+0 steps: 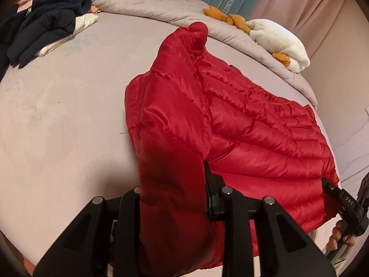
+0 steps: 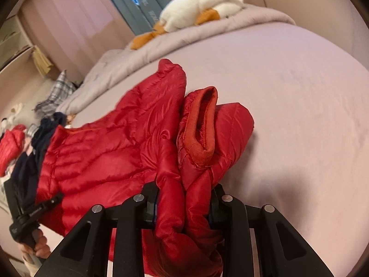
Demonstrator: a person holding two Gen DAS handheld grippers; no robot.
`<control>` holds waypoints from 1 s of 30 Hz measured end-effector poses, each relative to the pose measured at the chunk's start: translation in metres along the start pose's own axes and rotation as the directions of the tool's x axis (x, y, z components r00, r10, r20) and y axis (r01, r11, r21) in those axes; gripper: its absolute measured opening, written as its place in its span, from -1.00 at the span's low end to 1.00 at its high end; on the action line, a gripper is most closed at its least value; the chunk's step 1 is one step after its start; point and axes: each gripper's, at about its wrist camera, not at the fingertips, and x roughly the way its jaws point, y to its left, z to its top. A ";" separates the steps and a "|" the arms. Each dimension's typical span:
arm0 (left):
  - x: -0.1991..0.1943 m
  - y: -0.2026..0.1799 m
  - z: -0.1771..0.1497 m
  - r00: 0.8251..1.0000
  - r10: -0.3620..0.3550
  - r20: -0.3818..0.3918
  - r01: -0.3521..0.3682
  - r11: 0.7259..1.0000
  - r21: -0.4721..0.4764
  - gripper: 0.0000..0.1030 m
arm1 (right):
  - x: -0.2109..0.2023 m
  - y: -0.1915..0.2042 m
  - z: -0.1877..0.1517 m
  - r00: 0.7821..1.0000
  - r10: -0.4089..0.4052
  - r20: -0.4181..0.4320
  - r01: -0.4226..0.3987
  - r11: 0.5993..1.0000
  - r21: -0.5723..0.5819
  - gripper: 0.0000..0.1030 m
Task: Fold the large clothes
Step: 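Hold the lifted red jacket up with both tools, then lay the jacket flat on the bed and open both tools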
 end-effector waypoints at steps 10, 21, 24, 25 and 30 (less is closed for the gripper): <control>-0.020 0.003 -0.009 0.999 -0.040 0.017 0.041 0.999 -0.032 -0.49 | -0.011 -0.010 -0.002 0.999 0.045 -0.002 -0.044 0.998 0.055 -0.37; -0.038 0.006 -0.022 0.999 -0.054 0.000 0.054 0.998 -0.024 -0.44 | -0.045 0.004 -0.011 0.996 0.056 0.070 -0.055 0.998 -0.022 -0.38; -0.028 0.010 -0.028 0.999 -0.028 -0.027 0.027 0.999 -0.041 -0.17 | -0.025 -0.004 -0.010 1.000 0.015 0.026 -0.015 1.000 0.012 -0.35; -0.027 0.011 -0.030 0.999 -0.020 -0.025 0.019 0.999 -0.041 -0.12 | -0.019 -0.008 -0.012 1.000 -0.018 0.010 0.018 1.000 0.020 -0.25; -0.029 0.016 -0.037 1.000 0.001 -0.023 -0.002 0.999 -0.050 0.22 | -0.013 -0.016 -0.017 0.997 -0.076 0.003 0.076 0.997 0.035 0.04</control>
